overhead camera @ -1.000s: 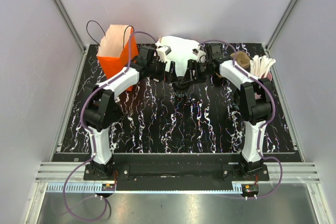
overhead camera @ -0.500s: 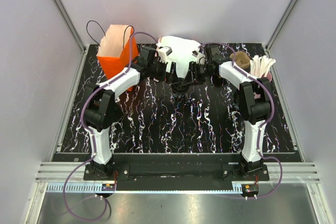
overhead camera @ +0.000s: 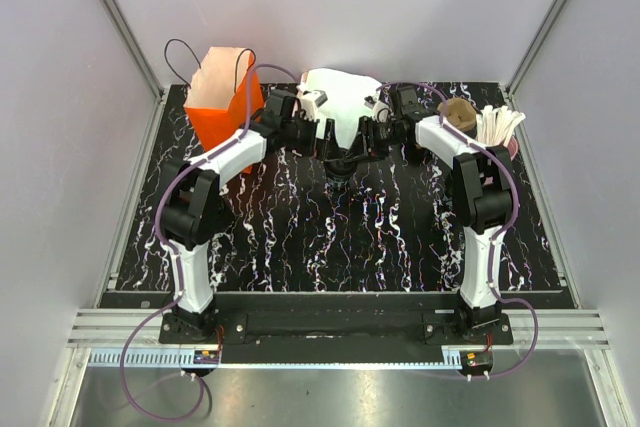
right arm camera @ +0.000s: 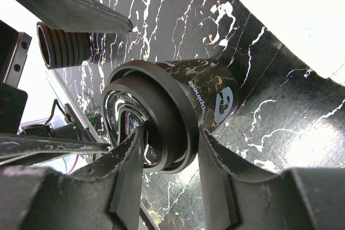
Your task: Pack the takeout coffee
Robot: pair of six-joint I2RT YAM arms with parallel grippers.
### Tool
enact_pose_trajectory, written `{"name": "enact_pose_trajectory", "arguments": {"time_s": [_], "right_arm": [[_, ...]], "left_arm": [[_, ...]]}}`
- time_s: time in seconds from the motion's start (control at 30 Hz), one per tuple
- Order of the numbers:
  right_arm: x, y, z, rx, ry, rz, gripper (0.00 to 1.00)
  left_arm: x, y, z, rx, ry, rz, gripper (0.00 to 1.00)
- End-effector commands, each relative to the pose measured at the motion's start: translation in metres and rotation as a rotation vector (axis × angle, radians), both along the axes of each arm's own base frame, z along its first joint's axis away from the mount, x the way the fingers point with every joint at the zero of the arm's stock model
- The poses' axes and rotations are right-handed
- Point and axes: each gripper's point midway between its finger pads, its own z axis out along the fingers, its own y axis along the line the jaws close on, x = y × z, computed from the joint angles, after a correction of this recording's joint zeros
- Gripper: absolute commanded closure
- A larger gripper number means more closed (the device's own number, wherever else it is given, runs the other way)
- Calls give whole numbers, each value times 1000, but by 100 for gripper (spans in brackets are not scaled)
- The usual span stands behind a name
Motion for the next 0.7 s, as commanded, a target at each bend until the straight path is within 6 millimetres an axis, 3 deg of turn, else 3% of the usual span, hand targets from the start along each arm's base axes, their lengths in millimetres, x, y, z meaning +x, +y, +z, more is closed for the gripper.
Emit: {"name": "enact_pose_trajectory", "arguments": {"time_s": [0.0,0.13,0.3,0.67], "right_arm": [[6,-3,3,-23,-2,-4,77],[8,-3,14,-25,-16,-3,77],[9,-5,16,-42,-17,-3,77],[5,-6,10,-43,0,12,77]], "left_arm": [[11,-3,29,-151,10,-21,1],[16,8,38,-201,7,-10,1],[10,18,33,-234,41,10,1],[0,13,16,-300,126,-30,20]]}}
